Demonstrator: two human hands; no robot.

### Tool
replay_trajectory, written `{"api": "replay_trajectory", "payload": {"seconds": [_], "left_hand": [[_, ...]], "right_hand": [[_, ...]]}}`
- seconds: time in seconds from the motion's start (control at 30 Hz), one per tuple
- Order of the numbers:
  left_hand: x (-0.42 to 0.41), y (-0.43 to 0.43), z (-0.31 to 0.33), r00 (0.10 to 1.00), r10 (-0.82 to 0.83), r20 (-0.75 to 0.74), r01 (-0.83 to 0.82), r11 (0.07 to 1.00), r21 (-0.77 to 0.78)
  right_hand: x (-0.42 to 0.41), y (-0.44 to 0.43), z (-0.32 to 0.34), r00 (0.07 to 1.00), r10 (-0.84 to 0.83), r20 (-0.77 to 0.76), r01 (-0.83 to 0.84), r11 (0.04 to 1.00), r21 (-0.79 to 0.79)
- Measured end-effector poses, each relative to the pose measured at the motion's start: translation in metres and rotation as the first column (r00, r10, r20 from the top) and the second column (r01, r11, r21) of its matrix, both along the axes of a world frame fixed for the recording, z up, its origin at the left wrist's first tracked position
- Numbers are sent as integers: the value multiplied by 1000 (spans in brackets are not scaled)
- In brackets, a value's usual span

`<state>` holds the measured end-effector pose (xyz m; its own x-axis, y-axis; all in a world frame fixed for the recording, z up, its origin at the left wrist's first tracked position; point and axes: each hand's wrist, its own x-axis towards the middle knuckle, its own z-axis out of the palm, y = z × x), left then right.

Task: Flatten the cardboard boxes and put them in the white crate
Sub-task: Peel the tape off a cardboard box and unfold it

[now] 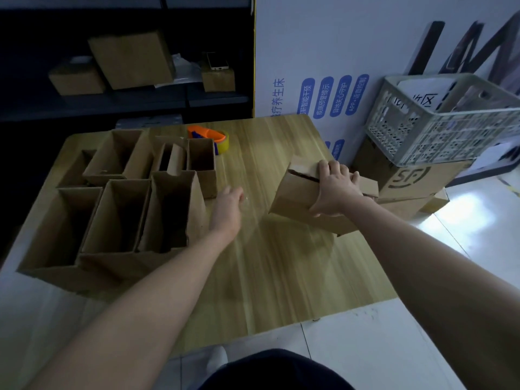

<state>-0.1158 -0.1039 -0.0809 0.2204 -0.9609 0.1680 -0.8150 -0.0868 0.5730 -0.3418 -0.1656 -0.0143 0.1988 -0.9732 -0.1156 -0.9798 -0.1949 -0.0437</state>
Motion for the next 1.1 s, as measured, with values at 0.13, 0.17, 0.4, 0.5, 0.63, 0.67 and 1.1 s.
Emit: {"api": "replay_trajectory", "payload": {"seconds": [0.13,0.17,0.4,0.5,0.63,0.67,1.1], "left_hand": [[-10,32,-56,980,-196,31,170,909,381],[-10,41,-65,976,-217,6,191,870,454],[3,59,-66,957,-161,-241,287,639,713],[5,56,-61,944,-85,-318,285,692,663],[4,59,-58,960,-23,-279,198,763,615],[5,58,-55,963,-3,-268,174,768,616],[-28,8,28,729,178,-661,109,923,369]], "right_hand": [[-5,8,-5,1000,14,-4,-13,1000,21],[-5,9,-6,1000,18,-6,-17,999,27],[6,15,-7,997,78,-8,-77,994,79],[18,17,-6,993,118,-20,-116,990,76],[28,20,-6,988,150,-42,-147,987,66],[30,21,-7,987,151,-57,-147,987,64],[20,10,9,984,61,168,-104,960,259]]}}
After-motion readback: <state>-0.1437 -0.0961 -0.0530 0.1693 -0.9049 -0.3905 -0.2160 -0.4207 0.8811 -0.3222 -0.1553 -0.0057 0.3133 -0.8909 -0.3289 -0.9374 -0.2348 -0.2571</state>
